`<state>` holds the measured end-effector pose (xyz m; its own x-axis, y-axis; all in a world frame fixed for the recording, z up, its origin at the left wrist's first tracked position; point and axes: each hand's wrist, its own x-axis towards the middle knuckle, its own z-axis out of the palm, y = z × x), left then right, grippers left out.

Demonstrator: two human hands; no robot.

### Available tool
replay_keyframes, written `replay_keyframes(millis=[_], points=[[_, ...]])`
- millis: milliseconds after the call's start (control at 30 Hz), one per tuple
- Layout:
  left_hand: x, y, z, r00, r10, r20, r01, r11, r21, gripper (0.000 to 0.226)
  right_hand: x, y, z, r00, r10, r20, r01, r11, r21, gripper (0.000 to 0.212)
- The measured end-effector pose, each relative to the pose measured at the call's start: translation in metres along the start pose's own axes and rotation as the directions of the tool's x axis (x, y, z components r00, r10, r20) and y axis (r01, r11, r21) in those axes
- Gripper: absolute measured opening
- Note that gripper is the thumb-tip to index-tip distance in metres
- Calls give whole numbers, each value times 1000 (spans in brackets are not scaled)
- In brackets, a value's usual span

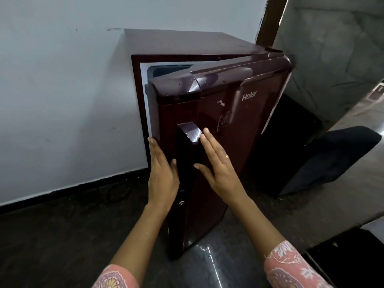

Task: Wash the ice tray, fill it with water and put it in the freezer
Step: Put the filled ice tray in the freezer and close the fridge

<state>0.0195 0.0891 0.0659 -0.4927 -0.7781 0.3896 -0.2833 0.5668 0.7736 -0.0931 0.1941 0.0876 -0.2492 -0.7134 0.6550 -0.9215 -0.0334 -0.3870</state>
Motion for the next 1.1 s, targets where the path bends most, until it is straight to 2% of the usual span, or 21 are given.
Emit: replay_keyframes(millis=[233, 433, 733, 1100], points=[[44, -31, -3, 998, -35, 52, 39, 996, -81, 84, 41, 7, 30, 999, -18, 42, 18, 1000, 3, 77], [75, -51, 1, 999, -5, 52, 11, 992, -125, 83, 66, 16, 53, 998, -63, -10, 63, 998, -17, 72], [116, -72, 5, 998, -43, 40, 48, 989, -139, 77, 98, 19, 75, 994, -83, -69, 78, 995, -62, 66], [133, -77, 10, 999, -43, 12, 44, 991, -126, 73, 117, 29, 94, 988, -99, -119, 88, 991, -98, 64]])
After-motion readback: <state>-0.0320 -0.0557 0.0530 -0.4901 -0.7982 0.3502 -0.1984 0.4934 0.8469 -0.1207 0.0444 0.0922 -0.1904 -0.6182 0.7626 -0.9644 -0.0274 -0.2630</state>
